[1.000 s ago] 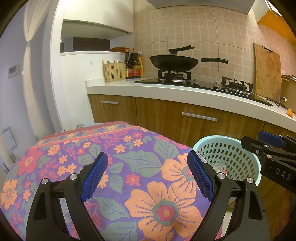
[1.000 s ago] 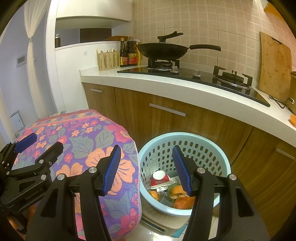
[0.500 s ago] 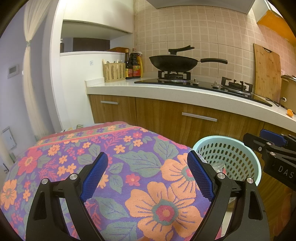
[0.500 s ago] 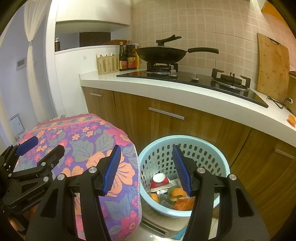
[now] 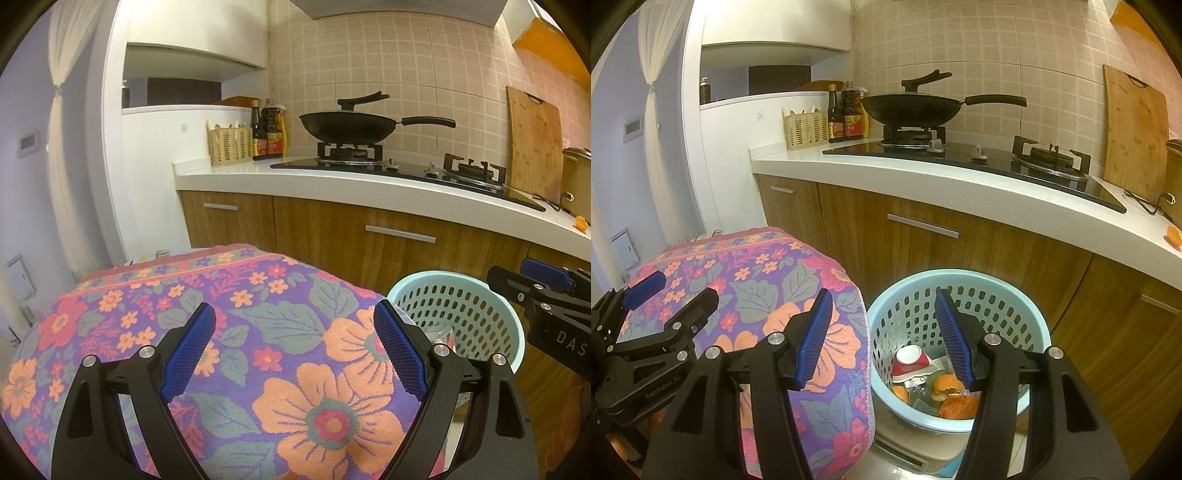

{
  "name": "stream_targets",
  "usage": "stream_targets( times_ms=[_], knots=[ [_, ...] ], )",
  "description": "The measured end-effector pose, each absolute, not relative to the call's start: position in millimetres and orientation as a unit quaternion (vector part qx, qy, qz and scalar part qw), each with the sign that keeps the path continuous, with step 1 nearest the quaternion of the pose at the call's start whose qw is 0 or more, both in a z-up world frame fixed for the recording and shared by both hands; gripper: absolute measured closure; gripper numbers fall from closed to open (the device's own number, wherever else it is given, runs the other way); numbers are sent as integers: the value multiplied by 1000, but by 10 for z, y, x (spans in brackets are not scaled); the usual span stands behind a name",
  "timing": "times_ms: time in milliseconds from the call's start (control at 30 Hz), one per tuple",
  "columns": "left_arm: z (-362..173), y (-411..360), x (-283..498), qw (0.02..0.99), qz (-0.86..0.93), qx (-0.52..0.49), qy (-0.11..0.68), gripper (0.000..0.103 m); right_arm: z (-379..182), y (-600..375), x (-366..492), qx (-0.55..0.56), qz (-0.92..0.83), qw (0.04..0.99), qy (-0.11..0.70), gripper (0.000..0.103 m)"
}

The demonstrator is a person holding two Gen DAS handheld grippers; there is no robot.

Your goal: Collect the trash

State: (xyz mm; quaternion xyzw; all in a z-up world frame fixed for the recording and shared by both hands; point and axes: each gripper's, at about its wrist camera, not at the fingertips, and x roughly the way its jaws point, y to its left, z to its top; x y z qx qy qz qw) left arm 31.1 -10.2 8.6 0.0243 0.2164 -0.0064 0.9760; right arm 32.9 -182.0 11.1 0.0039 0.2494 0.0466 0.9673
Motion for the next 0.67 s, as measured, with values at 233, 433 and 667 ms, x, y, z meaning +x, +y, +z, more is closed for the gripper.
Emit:
stream_targets(
  times_ms=[233,433,667],
  knots=[
    [97,-81,312,976,6,24,216,17,107,-1814,326,6,44,967,249,49],
    [102,-64,321,974,-5,14,225,17,108,-1812,325,6,42,967,249,49],
    [101,-30,336,974,5,4,227,15,106,-1814,324,5,43,967,251,49]
  ],
)
